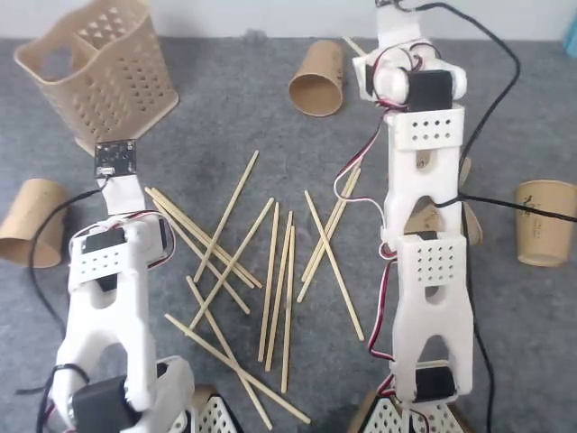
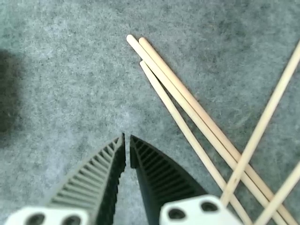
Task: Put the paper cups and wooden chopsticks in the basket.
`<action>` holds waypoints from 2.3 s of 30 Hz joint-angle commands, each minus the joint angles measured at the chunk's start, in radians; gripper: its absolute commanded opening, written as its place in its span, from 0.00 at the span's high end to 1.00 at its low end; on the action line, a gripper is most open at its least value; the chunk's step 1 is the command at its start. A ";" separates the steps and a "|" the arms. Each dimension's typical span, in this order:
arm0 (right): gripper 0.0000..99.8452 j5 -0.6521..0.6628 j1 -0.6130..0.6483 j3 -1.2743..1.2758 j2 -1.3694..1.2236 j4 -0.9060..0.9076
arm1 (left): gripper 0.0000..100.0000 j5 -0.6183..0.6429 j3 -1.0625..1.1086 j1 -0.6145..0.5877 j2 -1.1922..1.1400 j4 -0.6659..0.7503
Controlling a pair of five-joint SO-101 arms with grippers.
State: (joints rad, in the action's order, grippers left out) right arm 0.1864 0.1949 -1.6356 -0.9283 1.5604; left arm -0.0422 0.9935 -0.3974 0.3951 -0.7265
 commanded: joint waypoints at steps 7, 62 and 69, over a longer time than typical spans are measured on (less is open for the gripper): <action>0.99 -0.008 0.010 -0.043 0.053 0.015 | 0.99 -0.017 -0.036 -0.008 0.005 0.023; 0.99 0.025 -0.214 -0.040 0.081 -0.119 | 0.99 -0.018 -0.036 -0.021 0.005 0.021; 0.99 0.066 -0.239 -0.041 -0.082 -0.217 | 0.99 -0.018 -0.036 -0.023 0.005 0.023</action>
State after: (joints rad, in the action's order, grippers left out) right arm 0.2110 -0.0307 -1.6356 -1.0065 1.3840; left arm -0.0422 0.9935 -0.4127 0.3951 -0.7265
